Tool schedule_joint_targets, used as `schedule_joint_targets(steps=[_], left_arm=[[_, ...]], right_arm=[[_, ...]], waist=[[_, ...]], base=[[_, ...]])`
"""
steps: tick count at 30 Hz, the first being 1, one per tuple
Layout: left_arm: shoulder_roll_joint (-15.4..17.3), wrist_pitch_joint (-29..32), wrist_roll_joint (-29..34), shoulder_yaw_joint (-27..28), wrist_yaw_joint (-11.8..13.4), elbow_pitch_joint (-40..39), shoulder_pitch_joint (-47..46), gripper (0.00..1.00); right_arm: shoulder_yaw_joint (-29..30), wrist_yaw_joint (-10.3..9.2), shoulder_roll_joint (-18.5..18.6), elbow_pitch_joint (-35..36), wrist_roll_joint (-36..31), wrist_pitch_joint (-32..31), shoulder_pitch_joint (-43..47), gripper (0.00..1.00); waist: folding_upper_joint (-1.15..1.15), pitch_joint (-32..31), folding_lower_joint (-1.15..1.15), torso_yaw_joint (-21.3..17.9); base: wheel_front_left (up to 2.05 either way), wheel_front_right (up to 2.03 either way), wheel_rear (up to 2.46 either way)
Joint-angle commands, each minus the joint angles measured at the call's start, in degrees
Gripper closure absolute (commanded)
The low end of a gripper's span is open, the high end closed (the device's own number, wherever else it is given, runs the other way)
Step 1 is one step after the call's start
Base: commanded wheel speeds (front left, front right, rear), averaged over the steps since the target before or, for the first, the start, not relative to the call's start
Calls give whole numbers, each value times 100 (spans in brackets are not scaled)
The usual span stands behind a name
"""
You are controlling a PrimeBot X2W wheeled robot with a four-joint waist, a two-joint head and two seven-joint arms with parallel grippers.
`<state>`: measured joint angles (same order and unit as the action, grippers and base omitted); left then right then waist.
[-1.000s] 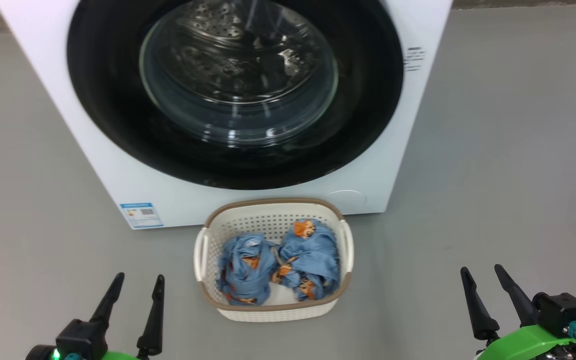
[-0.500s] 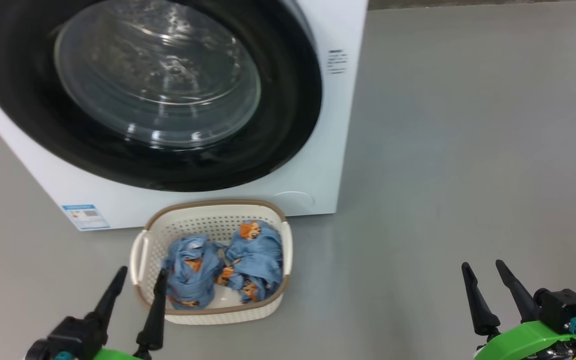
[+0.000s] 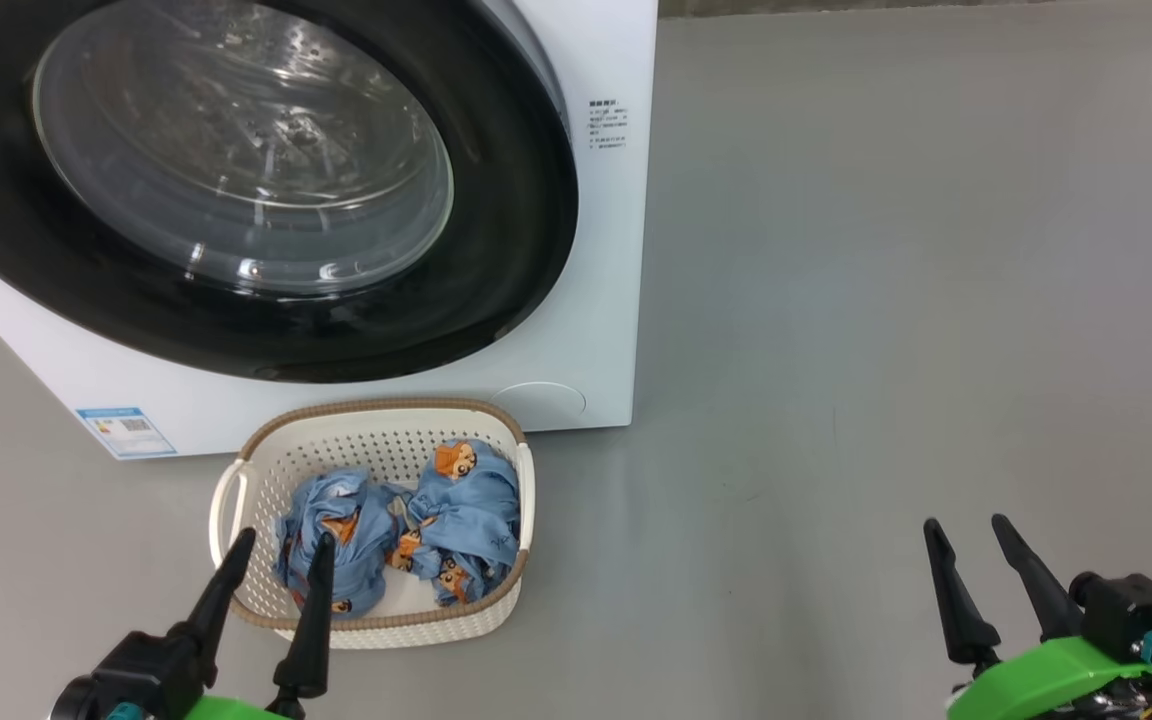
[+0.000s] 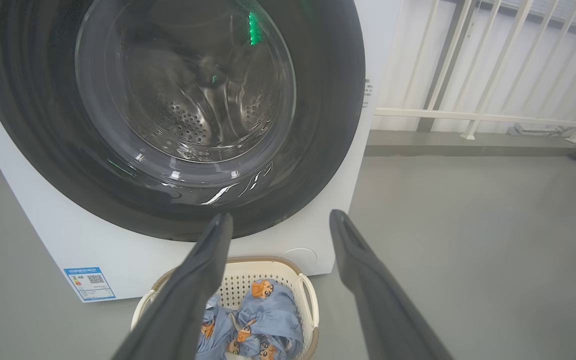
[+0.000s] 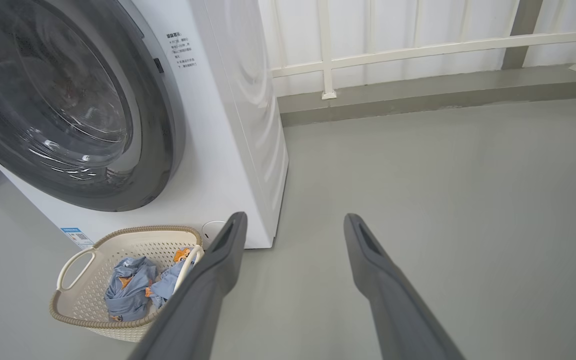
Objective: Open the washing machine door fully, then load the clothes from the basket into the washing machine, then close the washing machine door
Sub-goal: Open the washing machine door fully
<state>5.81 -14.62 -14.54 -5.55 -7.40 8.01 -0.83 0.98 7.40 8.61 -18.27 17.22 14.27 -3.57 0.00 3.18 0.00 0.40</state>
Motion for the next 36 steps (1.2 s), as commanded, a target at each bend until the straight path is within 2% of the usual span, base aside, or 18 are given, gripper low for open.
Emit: schedule_joint_targets(steps=[1,2,3,10,22,30,34,36], left_arm=[[86,-38,-38,171,-9,-161,-91,0],[79,-38,-43,165,-9,-167,-98,0],[71,-38,-47,160,-9,-177,-109,0],[-14,-38,-91,146,-9,-251,-199,0],[-91,-38,-193,-9,-9,-380,-500,0],[-142,-38,-308,-95,-9,-415,-746,0],[-184,-38,-366,-158,-9,-411,-860,0],[-204,-38,-399,-201,-9,-405,-918,0]], right_arm=[[-134,9,-12,170,75,73,-274,59],[-142,9,-29,188,145,73,-315,91],[-154,9,-41,212,217,73,-371,100],[-205,9,-170,378,883,73,-1056,100],[-271,9,-239,487,1997,73,-2746,100],[-464,9,-1,197,2757,73,-3948,100],[-785,9,214,-110,3622,59,-4466,100],[-1085,9,442,-166,4073,-31,-4723,100]], waist=[[0,21,0,10],[0,37,0,15],[0,60,0,20],[0,238,0,90],[0,690,0,423],[0,1083,0,770],[0,1296,0,960],[0,1402,0,1054]], base=[[0,0,0],[0,0,0],[0,0,0],[0,0,0],[0,0,0],[0,0,0],[0,0,0],[0,0,0]])
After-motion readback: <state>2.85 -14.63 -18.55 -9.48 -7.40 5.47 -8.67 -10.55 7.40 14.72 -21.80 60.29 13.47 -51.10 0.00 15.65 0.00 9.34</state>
